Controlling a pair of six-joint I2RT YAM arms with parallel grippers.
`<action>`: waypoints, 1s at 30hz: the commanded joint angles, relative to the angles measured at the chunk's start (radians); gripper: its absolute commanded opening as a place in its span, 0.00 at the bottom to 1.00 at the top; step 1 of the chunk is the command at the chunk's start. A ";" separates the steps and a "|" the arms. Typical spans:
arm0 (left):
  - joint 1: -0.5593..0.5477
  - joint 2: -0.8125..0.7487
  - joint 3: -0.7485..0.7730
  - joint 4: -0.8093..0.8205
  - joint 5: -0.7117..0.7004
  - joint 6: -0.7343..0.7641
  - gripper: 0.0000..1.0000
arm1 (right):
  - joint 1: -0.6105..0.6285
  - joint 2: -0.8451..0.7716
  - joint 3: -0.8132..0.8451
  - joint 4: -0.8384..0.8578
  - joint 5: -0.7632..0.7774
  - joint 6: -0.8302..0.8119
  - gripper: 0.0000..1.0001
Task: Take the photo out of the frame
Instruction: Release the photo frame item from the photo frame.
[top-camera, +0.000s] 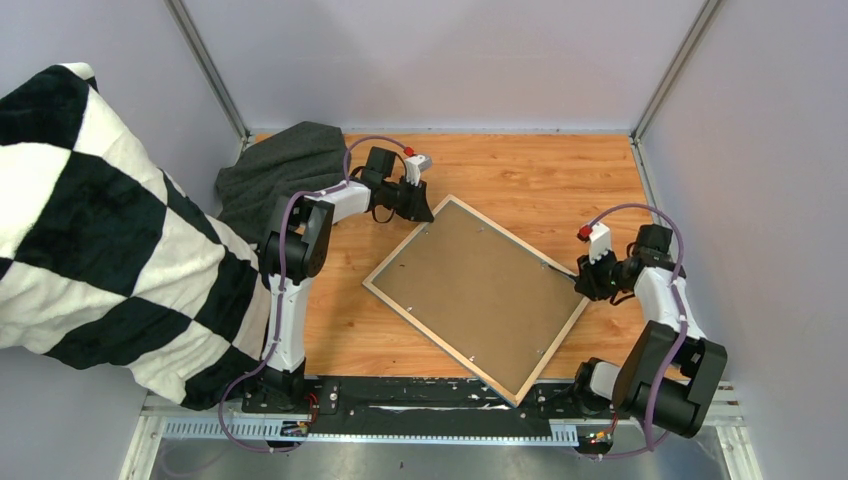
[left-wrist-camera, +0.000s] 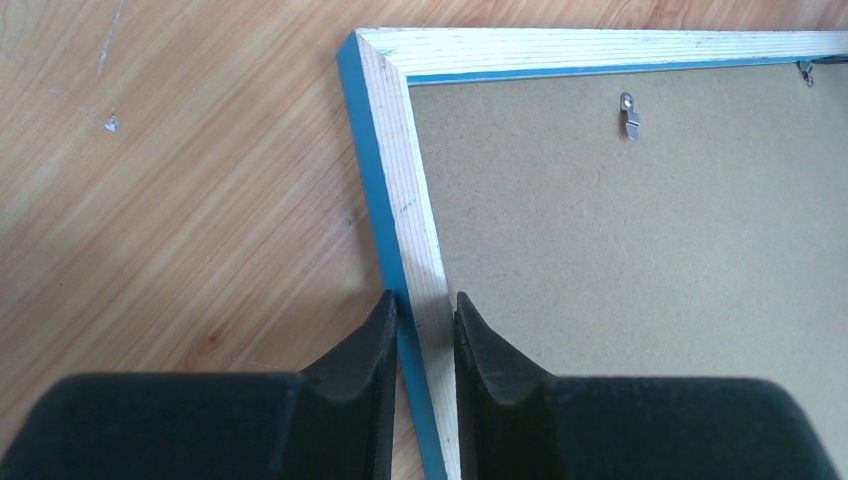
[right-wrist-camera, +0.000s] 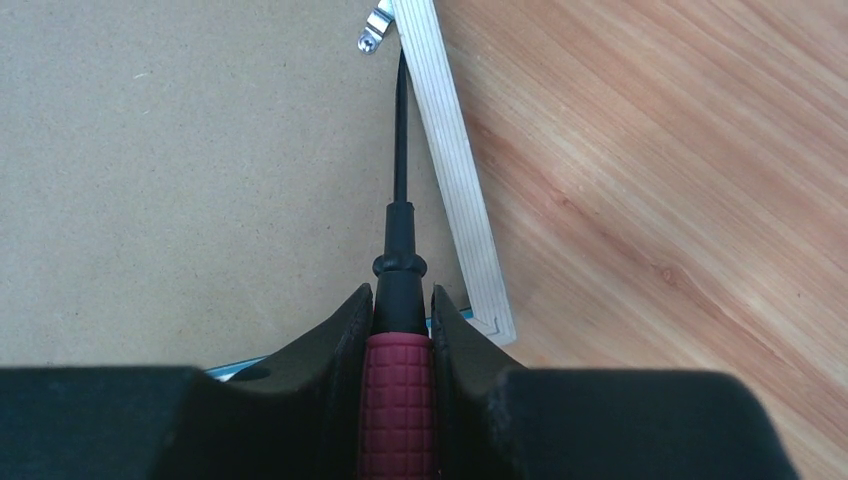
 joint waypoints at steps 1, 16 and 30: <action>-0.024 0.074 -0.051 -0.122 -0.003 0.014 0.00 | 0.036 0.023 0.033 0.011 0.027 0.016 0.00; -0.024 0.075 -0.048 -0.125 -0.001 0.014 0.00 | 0.101 0.030 0.031 0.030 0.067 0.032 0.00; -0.024 0.075 -0.048 -0.126 -0.001 0.015 0.00 | 0.101 -0.190 -0.049 0.072 0.078 -0.001 0.00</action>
